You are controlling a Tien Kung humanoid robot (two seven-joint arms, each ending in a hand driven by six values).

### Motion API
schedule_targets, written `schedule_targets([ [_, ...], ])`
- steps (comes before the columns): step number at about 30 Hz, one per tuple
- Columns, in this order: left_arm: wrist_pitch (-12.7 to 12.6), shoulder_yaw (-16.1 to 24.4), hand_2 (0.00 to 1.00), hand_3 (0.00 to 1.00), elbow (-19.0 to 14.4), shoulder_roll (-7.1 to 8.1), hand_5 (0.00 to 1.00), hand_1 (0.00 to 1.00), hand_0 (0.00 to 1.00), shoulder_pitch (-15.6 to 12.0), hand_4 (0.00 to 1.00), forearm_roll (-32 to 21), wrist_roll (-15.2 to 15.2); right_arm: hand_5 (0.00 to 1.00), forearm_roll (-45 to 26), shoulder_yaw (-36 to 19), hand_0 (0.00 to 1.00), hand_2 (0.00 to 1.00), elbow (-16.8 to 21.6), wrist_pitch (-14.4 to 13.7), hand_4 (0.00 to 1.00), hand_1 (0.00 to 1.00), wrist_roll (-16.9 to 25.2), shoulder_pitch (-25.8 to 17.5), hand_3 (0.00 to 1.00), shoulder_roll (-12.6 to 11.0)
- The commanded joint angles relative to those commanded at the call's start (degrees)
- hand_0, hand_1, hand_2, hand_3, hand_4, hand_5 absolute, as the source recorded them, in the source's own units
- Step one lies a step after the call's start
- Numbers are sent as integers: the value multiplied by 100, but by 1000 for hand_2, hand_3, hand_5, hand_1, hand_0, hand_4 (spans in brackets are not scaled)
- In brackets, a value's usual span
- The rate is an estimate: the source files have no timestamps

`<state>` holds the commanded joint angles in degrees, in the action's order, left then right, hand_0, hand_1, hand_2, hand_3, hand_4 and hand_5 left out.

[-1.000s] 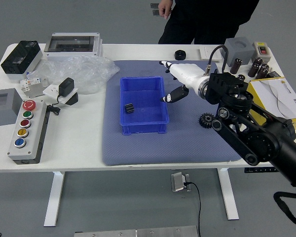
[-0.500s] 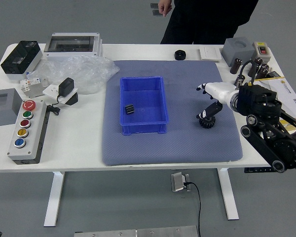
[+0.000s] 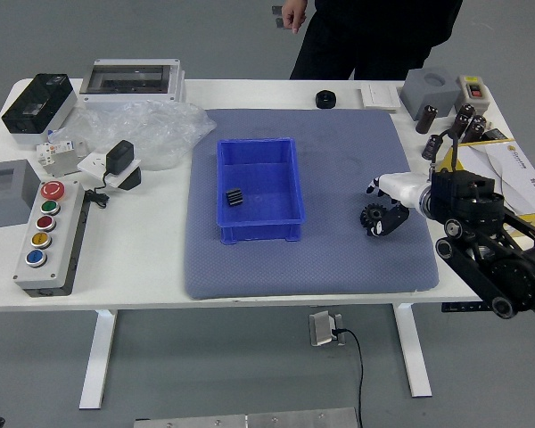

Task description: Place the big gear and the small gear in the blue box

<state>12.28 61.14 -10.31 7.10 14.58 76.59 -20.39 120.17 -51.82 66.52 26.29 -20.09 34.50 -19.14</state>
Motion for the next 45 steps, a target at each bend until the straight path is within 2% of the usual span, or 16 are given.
schedule_targets([
  [5,1,2,880,899,0,0,693,886,892,-3,828,4,-2,306,4,24,696,741,10,-94,775,661,-30,-10,778,22],
  [6,2,2,881,900,0,-1,693,886,893,-3,828,5,-2,307,6,28,634,650,12,-116,690,610,-35,-15,676,26],
  [11,3,1,881,900,0,-3,693,886,893,-8,828,13,-4,307,21,46,634,650,7,-195,690,610,-48,-60,676,47],
  [12,4,1,881,900,0,-3,695,886,893,-8,828,15,-4,297,25,49,613,599,3,-206,591,566,-49,-70,651,53],
  [23,8,-10,881,900,0,-2,693,886,892,-4,828,20,6,291,58,82,603,574,-27,-385,565,547,-67,-158,643,98],
  [24,8,-9,881,900,0,-2,694,886,893,-5,828,22,6,289,65,83,539,516,-26,-426,526,479,-69,-159,623,99],
  [29,9,-7,881,900,0,-1,694,886,893,-7,828,31,5,289,95,53,539,516,14,-565,526,479,-78,-143,623,91],
  [30,9,-7,881,899,0,0,693,886,892,-7,827,32,5,277,98,38,513,497,27,-580,486,456,-81,-138,611,89],
  [31,9,-8,881,899,0,0,693,886,892,-6,827,33,5,277,100,21,513,497,41,-591,486,456,-82,-134,611,87],
  [38,8,-8,881,898,0,5,693,886,892,2,827,28,6,264,129,-160,523,495,290,-617,463,452,-99,-62,609,41],
  [45,3,1,880,897,0,22,693,886,892,-2,827,24,3,262,125,-284,526,494,708,-587,459,453,-115,186,608,30],
])
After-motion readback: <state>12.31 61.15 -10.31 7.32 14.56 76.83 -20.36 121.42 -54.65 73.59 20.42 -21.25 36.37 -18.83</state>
